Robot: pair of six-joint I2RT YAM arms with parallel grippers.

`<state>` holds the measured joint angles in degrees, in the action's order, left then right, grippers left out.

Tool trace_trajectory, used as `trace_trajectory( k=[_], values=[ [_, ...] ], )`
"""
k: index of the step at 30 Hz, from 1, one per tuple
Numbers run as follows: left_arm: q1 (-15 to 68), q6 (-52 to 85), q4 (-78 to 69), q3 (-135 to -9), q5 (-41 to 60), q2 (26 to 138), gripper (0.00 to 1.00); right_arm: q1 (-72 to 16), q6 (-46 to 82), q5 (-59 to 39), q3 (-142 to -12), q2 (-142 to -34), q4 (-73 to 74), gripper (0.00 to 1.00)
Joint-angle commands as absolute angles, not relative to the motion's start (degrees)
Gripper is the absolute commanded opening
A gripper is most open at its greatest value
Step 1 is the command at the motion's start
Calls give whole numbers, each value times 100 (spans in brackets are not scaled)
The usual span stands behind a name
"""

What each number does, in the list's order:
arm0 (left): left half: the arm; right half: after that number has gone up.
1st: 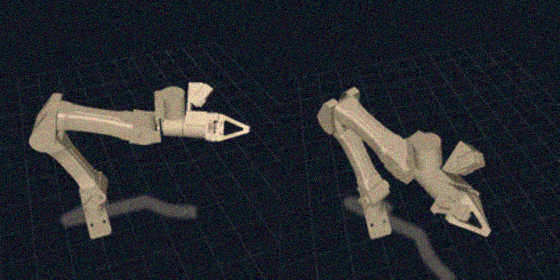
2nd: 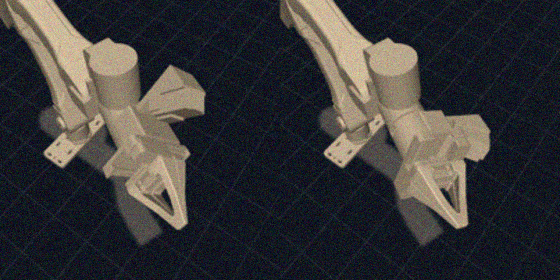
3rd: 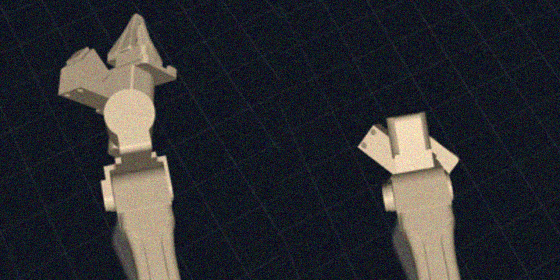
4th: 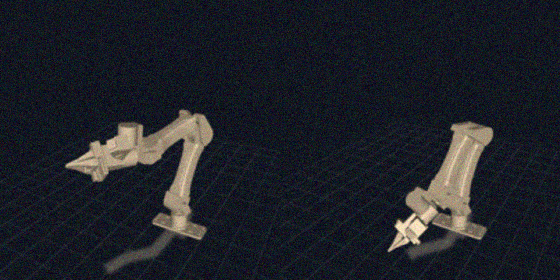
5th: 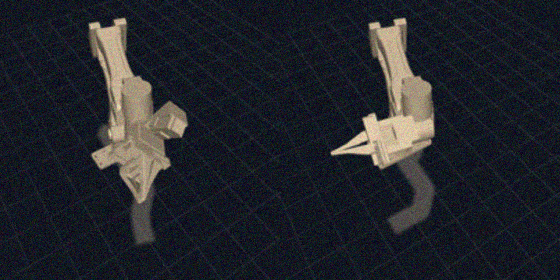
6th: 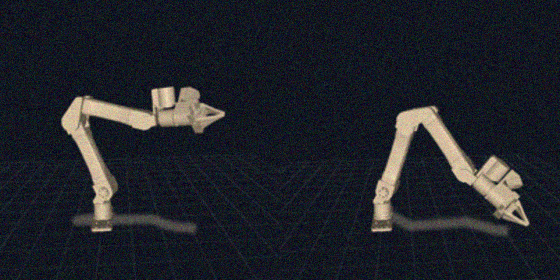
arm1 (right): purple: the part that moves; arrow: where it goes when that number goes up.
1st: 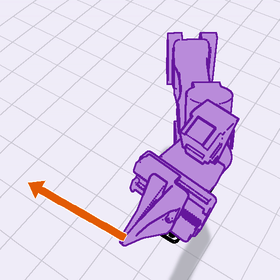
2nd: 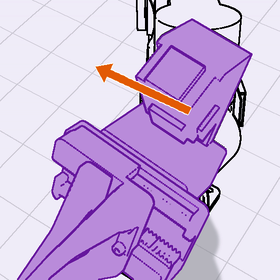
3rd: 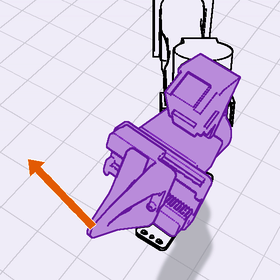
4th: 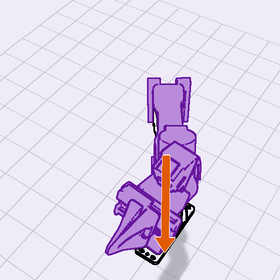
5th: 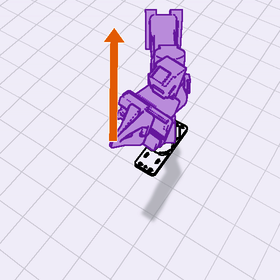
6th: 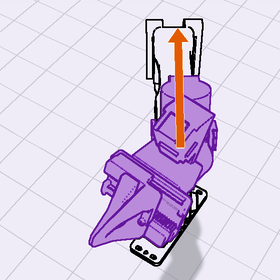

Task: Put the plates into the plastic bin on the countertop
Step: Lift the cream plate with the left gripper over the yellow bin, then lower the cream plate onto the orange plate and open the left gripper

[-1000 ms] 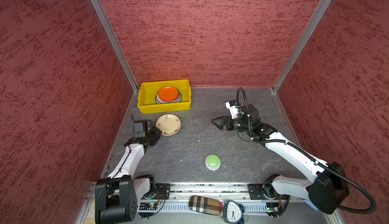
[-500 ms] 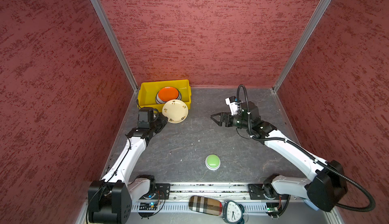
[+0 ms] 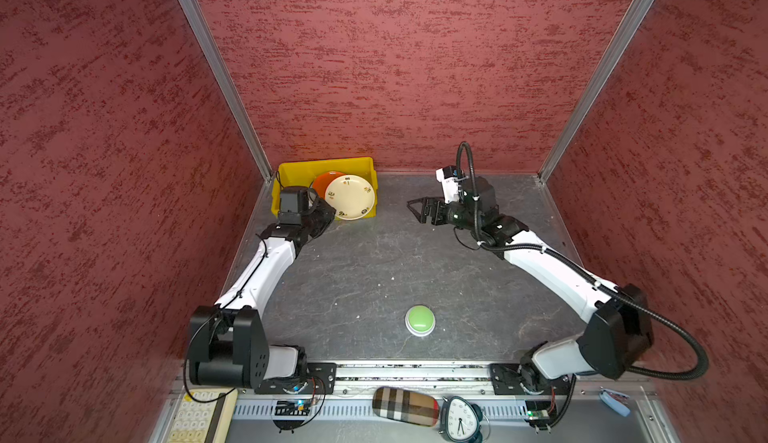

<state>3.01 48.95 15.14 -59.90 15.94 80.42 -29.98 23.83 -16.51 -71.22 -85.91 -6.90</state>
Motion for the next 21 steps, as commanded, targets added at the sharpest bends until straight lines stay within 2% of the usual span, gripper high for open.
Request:
trace_trajectory(
  k=[1, 12, 21],
  values=[
    [264, 4763, 1084, -6426, 1791, 8408, 0, -2962, 2082, -1374, -7522, -8893, -588, 99],
    [88, 4877, 717, -7440, 1931, 9669, 0, -2859, 1950, -1449, -8526, -9856, -612, 99],
    [-120, 4817, 756, -8307, 1835, 10724, 0, -2707, 2153, -1812, -8274, -9942, 38, 99]
  ],
)
